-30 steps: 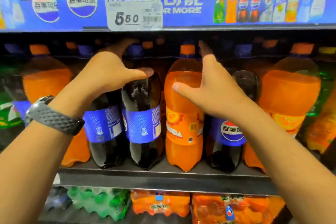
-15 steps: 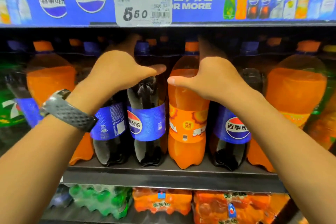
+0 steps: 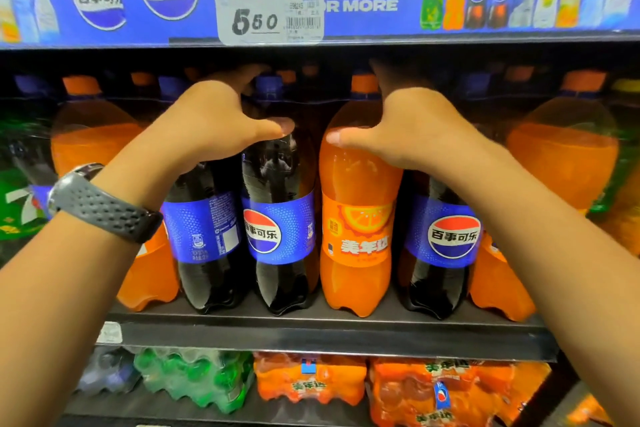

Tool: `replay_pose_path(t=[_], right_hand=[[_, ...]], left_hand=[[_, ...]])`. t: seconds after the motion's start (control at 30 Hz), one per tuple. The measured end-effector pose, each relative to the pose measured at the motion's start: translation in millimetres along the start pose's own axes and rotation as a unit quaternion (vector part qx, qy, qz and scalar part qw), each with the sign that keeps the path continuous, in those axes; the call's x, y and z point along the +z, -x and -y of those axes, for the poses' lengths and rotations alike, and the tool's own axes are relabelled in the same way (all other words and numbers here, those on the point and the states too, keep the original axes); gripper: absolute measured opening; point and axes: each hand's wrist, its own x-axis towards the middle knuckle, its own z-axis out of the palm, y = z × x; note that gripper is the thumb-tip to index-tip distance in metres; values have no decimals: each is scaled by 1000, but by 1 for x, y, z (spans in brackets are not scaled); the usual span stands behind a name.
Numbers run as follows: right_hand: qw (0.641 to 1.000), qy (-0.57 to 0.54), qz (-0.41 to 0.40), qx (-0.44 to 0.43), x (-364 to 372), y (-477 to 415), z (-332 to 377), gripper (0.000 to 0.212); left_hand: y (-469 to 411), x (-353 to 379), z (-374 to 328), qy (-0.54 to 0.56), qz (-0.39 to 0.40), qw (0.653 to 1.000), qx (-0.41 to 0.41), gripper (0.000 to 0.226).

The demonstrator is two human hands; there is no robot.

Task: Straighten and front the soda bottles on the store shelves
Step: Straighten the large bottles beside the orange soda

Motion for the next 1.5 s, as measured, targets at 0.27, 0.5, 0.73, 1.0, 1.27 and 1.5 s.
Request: replay_pose_path(t=[0.27, 0.5, 0.73, 1.0, 1.27, 1.5], right_hand=[[997, -31, 64, -19, -7, 2, -5, 98], [1000, 9, 15, -19, -4, 2, -2, 103], [1000, 23, -12, -7, 1, 7, 5, 101], [973, 26, -172, -153, 9, 26, 64, 54], [975, -124, -5, -186, 57, -10, 139, 77], [977, -131, 68, -156, 77, -34, 163, 113]], left_hand=[[1, -10, 6, -5, 32, 999, -21, 81], [6, -2, -3, -104, -38, 994, 16, 76], [14, 9, -6, -146, -95, 984, 49, 76], [44, -42, 37, -223, -246, 940, 83, 35], [70, -82, 102, -297, -179, 937, -53, 55], [74, -88, 139, -147, -132, 977, -81, 71]])
